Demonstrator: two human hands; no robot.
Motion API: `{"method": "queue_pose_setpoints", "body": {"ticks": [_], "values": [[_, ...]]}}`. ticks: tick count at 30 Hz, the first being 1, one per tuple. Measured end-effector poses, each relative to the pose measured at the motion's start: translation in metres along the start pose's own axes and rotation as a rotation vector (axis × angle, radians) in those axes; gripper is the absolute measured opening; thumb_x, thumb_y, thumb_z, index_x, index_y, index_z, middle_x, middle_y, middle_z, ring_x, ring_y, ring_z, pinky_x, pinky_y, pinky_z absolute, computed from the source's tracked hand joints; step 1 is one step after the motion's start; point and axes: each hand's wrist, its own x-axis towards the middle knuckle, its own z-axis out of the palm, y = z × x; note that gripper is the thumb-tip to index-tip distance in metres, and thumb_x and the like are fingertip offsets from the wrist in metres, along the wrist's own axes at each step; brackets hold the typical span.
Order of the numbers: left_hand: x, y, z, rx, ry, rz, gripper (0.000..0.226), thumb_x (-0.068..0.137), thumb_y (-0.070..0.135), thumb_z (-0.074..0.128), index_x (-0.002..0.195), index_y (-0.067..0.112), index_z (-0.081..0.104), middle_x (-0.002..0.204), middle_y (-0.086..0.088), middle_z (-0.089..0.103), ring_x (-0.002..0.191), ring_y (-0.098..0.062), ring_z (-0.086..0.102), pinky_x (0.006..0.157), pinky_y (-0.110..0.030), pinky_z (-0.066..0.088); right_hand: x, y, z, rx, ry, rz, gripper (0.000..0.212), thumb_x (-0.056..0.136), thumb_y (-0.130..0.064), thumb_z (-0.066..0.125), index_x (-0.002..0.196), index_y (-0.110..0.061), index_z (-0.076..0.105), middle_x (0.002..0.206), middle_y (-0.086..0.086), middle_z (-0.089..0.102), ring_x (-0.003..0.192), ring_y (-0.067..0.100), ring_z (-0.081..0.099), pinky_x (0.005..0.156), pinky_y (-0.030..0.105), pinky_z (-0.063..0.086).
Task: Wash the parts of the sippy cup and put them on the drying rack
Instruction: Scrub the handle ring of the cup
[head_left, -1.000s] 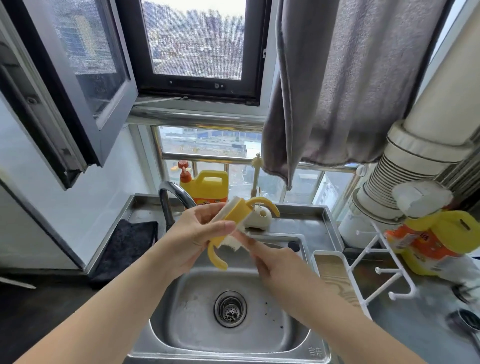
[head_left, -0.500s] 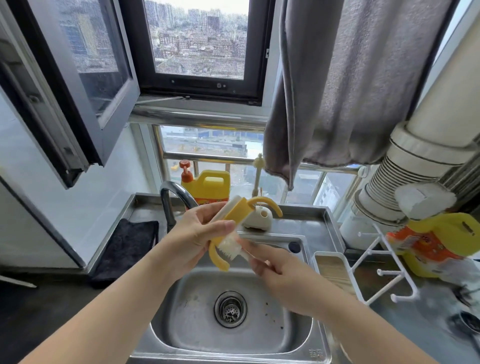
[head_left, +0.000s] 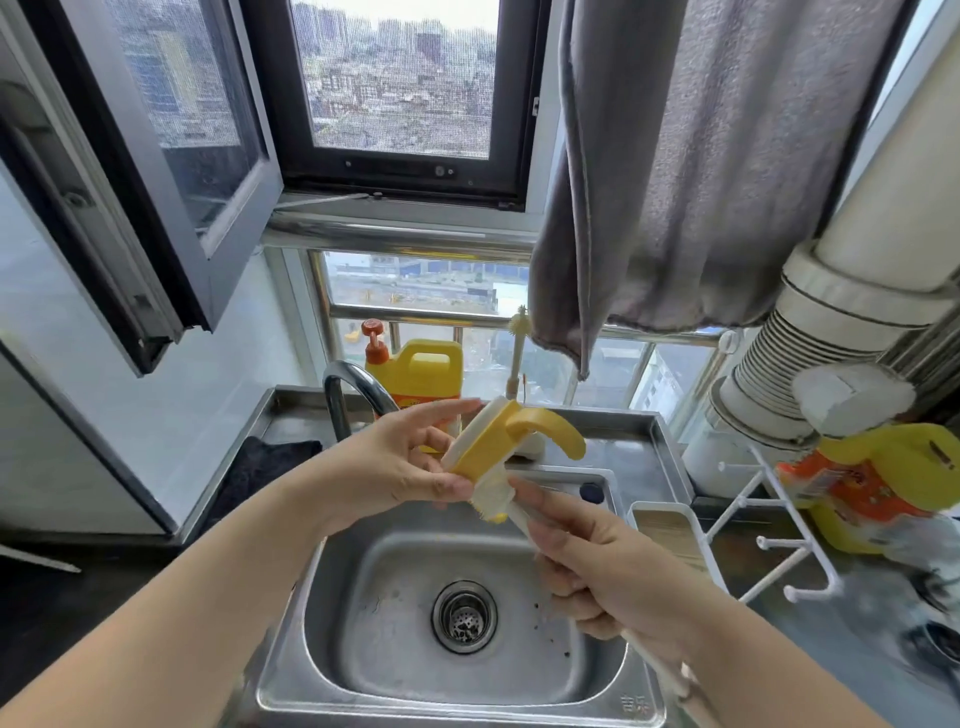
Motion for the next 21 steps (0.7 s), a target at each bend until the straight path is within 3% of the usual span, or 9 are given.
{"method": "queue_pose_setpoints", "body": {"ticks": [3,6,8,10,13,15,17,19,21], "values": [[-0.003,0.004,0.005,0.007,0.000,0.007,0.078,0.069,0.000,0.081,0.132,0.035,0.051,0.114,-0.009,0.066,0.094,-0.022,0.069,0.091,-0.036,0.054,0.003,0.003,-0.002,-0.209,0.062,-0.067,0.037,0.102,-0.021,0.039,0.112,-0.054,0.052,0.045,-0.012,0.026,0.037,0.005,0.023,0.034,0.013,0.022],[-0.004,0.004,0.013,-0.036,0.001,-0.001,0.078,0.066,0.015,0.082,0.135,0.033,0.048,0.113,-0.006,0.069,0.104,-0.020,0.067,0.097,-0.038,0.050,0.005,0.007,-0.001,-0.426,0.095,-0.186,0.048,0.101,-0.020,0.041,0.103,-0.066,0.053,0.047,-0.013,0.028,0.045,0.012,0.024,0.042,0.017,0.026],[-0.002,0.001,0.018,-0.084,0.002,-0.007,0.082,0.062,0.023,0.081,0.136,0.028,0.046,0.109,-0.007,0.071,0.106,-0.021,0.066,0.098,-0.040,0.049,0.004,0.007,-0.001,-0.574,0.165,-0.247,0.050,0.100,-0.023,0.043,0.103,-0.072,0.047,0.056,-0.012,0.040,0.054,0.013,0.030,0.050,0.017,0.032],[0.001,0.000,0.020,-0.159,0.014,-0.022,0.083,0.062,0.016,0.080,0.137,0.027,0.045,0.110,-0.011,0.070,0.105,-0.025,0.066,0.095,-0.043,0.050,0.003,0.007,0.000,-0.641,0.189,-0.261,0.054,0.100,-0.025,0.043,0.099,-0.080,0.042,0.068,-0.002,0.050,0.059,0.013,0.036,0.056,0.018,0.036],[0.001,0.002,0.019,-0.136,0.025,-0.012,0.087,0.061,0.008,0.080,0.133,0.045,0.046,0.119,-0.012,0.062,0.103,-0.028,0.066,0.090,-0.048,0.053,0.002,0.007,-0.001,-0.686,0.178,-0.253,0.051,0.100,-0.027,0.042,0.105,-0.078,0.041,0.085,0.001,0.065,0.065,0.019,0.051,0.063,0.023,0.044],[0.000,0.005,0.017,-0.021,-0.030,0.006,0.093,0.058,0.014,0.086,0.129,0.057,0.044,0.130,-0.003,0.053,0.105,-0.025,0.065,0.089,-0.044,0.054,0.001,0.008,-0.003,-0.718,0.152,-0.251,0.044,0.100,-0.027,0.041,0.111,-0.069,0.046,0.063,-0.014,0.054,0.055,0.008,0.042,0.056,0.016,0.037],[-0.002,0.010,0.016,0.053,-0.132,0.014,0.088,0.063,0.012,0.086,0.128,0.057,0.046,0.132,0.003,0.049,0.106,-0.023,0.065,0.091,-0.042,0.054,0.000,0.008,-0.004,-0.750,0.139,-0.240,0.036,0.100,-0.026,0.041,0.112,-0.058,0.053,0.051,-0.017,0.045,0.049,0.004,0.035,0.052,0.012,0.033],[-0.002,0.012,0.017,0.090,-0.178,0.030,0.076,0.068,0.005,0.083,0.122,0.050,0.053,0.127,0.004,0.055,0.103,-0.023,0.066,0.090,-0.041,0.054,-0.002,0.009,-0.003,-0.765,0.141,-0.225,0.039,0.100,-0.027,0.041,0.107,-0.065,0.050,0.065,-0.012,0.057,0.056,0.003,0.040,0.055,0.013,0.034],[-0.003,0.012,0.018,0.097,-0.166,0.055,0.071,0.069,-0.001,0.081,0.116,0.047,0.057,0.120,0.005,0.061,0.101,-0.022,0.067,0.088,-0.039,0.055,-0.003,0.010,-0.003,-0.773,0.156,-0.219,0.051,0.100,-0.028,0.040,0.105,-0.079,0.039,0.095,0.000,0.068,0.069,0.010,0.049,0.060,0.014,0.038]]}}
